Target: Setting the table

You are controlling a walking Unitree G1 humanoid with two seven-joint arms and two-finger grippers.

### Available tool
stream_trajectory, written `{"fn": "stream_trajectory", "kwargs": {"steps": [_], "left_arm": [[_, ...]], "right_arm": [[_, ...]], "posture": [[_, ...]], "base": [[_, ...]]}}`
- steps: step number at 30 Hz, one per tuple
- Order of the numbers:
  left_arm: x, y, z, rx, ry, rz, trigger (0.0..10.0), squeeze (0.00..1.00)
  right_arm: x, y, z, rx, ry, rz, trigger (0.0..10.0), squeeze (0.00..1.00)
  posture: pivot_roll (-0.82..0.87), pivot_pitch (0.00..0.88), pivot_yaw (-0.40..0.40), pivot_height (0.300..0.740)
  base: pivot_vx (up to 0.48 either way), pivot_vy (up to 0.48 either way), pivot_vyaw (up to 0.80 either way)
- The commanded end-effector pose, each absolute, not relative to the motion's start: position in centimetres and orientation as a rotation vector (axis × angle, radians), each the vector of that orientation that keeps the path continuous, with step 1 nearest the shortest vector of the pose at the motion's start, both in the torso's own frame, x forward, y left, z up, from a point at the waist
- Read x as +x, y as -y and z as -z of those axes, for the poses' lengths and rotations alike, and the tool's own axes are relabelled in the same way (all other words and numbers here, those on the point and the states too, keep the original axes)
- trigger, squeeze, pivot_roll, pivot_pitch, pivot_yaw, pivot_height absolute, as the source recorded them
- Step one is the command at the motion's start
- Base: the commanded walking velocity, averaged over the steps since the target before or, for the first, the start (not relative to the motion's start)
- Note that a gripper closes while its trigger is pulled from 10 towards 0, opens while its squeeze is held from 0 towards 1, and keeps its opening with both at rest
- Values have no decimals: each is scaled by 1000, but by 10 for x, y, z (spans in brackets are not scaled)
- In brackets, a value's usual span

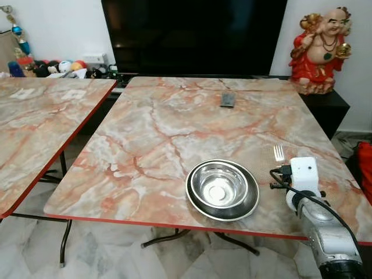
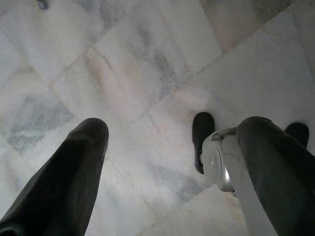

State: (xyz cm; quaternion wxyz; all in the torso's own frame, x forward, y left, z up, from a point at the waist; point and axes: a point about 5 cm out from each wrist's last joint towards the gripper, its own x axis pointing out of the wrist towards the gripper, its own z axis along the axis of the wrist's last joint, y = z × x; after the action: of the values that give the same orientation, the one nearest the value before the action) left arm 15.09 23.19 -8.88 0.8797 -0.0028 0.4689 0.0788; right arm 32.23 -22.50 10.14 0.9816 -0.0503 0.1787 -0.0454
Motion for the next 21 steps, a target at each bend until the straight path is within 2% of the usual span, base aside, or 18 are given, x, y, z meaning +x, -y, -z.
{"fn": "stream_trajectory", "kwargs": {"steps": [1, 11, 21], "left_arm": [[149, -233, 90, -1, -994, -163, 10000, 0], [148, -233, 90, -4, -996, -161, 10000, 0], [148, -233, 90, -3, -998, -159, 10000, 0]], "right_arm": [[326, 221, -101, -85, -383, 75, 10000, 0], [323, 209, -79, -56, -471, 57, 10000, 0], [318, 209, -75, -54, -495, 70, 10000, 0]], "posture": [[-10, 0, 37, 740], [-6, 0, 39, 740], [-13, 0, 40, 740]], "base": [[0, 0, 0], [0, 0, 0], [0, 0, 0]]}}
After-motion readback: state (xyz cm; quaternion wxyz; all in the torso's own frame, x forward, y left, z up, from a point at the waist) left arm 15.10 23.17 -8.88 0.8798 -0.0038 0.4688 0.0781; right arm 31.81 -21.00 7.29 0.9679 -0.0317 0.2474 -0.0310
